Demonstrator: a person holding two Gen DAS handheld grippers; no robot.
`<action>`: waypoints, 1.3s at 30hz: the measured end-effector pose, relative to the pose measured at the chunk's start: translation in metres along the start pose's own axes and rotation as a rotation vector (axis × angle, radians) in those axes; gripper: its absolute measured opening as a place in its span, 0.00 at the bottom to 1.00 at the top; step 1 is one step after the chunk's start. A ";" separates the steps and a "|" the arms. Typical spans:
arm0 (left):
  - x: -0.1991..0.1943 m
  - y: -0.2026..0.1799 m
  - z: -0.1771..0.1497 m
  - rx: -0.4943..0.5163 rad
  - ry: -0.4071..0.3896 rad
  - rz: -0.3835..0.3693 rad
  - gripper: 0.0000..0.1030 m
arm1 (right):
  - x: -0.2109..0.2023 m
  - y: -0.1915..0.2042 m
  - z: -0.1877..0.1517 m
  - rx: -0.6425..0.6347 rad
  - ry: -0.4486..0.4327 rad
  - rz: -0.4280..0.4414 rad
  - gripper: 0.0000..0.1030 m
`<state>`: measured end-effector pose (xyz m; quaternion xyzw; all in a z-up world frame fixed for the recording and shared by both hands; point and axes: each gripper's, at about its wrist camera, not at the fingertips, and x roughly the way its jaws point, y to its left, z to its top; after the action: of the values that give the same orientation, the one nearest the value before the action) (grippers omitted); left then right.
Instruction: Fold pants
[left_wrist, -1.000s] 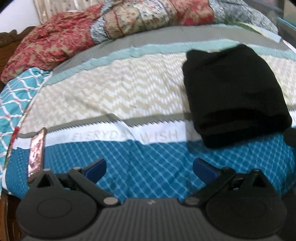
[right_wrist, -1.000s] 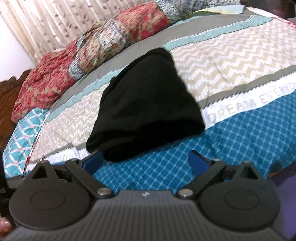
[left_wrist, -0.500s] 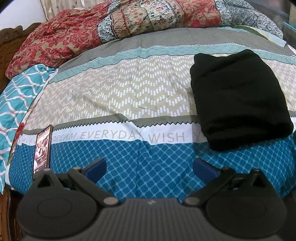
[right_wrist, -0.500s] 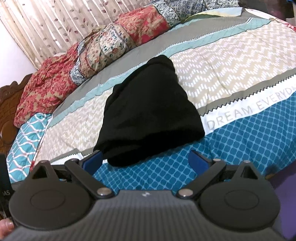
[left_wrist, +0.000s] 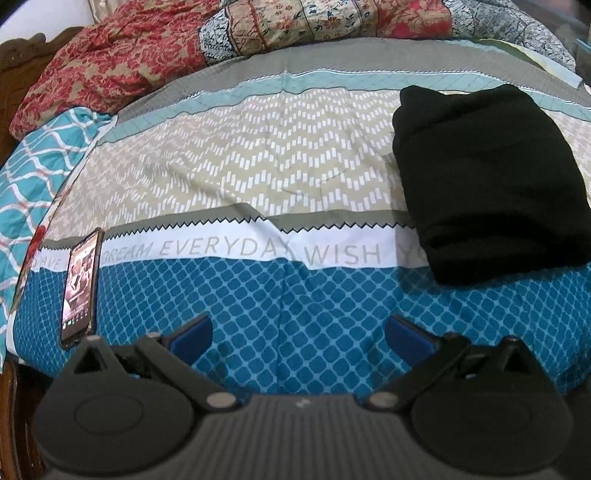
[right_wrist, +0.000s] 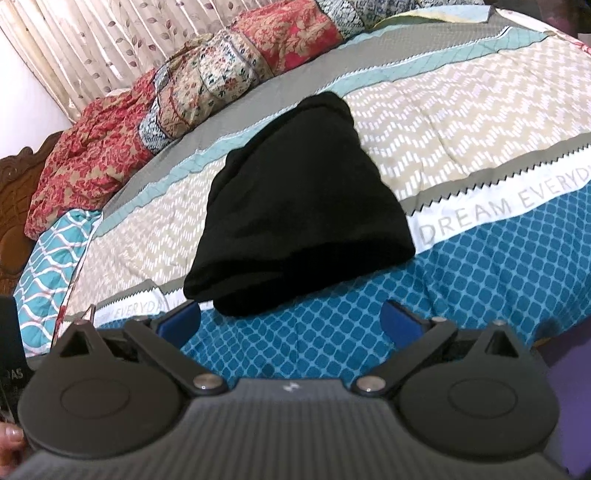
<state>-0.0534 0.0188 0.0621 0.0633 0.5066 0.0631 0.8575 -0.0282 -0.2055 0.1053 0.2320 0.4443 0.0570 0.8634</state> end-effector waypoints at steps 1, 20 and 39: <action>0.001 0.000 0.000 -0.002 0.003 0.001 1.00 | 0.002 0.001 -0.001 -0.005 0.009 0.000 1.00; 0.014 0.001 -0.003 0.005 0.083 -0.005 1.00 | 0.012 0.008 -0.009 -0.006 0.061 -0.003 1.00; 0.005 -0.010 -0.005 0.040 0.040 -0.043 1.00 | 0.012 0.003 -0.010 0.013 0.070 0.003 1.00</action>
<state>-0.0550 0.0099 0.0530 0.0683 0.5263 0.0355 0.8468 -0.0288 -0.1956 0.0924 0.2361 0.4744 0.0634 0.8457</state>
